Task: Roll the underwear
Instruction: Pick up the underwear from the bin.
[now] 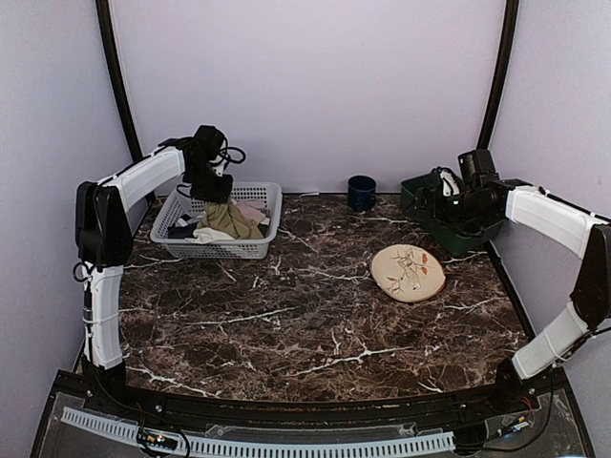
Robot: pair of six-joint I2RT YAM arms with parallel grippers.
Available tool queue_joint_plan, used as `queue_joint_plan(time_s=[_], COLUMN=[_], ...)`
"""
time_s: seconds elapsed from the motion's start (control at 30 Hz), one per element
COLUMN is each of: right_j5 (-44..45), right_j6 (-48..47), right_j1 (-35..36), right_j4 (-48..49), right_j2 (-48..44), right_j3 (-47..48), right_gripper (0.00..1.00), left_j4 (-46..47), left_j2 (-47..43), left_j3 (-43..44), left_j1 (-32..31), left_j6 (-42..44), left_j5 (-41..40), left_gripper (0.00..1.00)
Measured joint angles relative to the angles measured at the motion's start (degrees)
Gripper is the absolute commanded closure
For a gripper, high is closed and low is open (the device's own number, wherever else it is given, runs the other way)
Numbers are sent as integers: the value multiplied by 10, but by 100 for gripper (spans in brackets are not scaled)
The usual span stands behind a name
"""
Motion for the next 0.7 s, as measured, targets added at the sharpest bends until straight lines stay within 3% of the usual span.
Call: queue_joint_plan(time_s=[0.23,0.7], right_j5=[-1,-19], right_j6=[-1,-9], right_j1=[0,0], right_j4=[0,2], right_j2=[5,12], right_j3=[10,24], right_gripper=[0,0], left_j4=[2,88], left_j2=[-44,-219], left_j3=[27,69], left_j1=[0,-8], left_j6=[-10,-31], left_j5=[15,170], left_gripper=[100,100])
